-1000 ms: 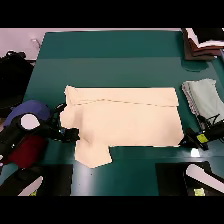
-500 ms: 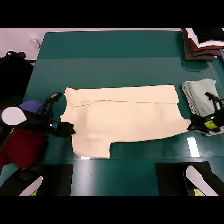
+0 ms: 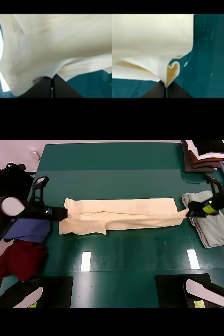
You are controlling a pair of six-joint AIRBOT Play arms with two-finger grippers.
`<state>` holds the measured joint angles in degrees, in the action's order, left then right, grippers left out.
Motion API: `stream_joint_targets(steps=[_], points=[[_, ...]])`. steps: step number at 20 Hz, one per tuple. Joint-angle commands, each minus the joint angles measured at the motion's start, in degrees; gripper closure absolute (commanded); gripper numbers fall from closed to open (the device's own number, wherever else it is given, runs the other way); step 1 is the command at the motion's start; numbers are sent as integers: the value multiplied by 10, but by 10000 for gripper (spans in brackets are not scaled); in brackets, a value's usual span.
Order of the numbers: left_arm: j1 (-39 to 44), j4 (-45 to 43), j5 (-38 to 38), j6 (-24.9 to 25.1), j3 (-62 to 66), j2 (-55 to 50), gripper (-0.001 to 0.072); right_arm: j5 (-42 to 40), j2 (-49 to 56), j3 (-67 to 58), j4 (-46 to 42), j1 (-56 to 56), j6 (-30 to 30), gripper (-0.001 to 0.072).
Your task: Fold the shirts.
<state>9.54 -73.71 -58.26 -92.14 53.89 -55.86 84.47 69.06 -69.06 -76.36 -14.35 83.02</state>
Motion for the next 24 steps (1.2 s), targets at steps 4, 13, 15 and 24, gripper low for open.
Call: stream_joint_targets(steps=[4, 13, 15, 24], points=[[-14, 15, 115, 26, 106, -207, 683, -35, 179, -149, 3, 40, 12, 699], [-14, 22, 69, 24, 210, -264, 106, -36, 275, -221, 173, -24, -53, 323], [-14, 34, 45, 24, 222, -263, 108, -10, 275, -207, 174, -62, -71, 265], [31, 140, 70, 37, 223, -271, 683, -44, 300, -43, 281, -167, -155, 175]])
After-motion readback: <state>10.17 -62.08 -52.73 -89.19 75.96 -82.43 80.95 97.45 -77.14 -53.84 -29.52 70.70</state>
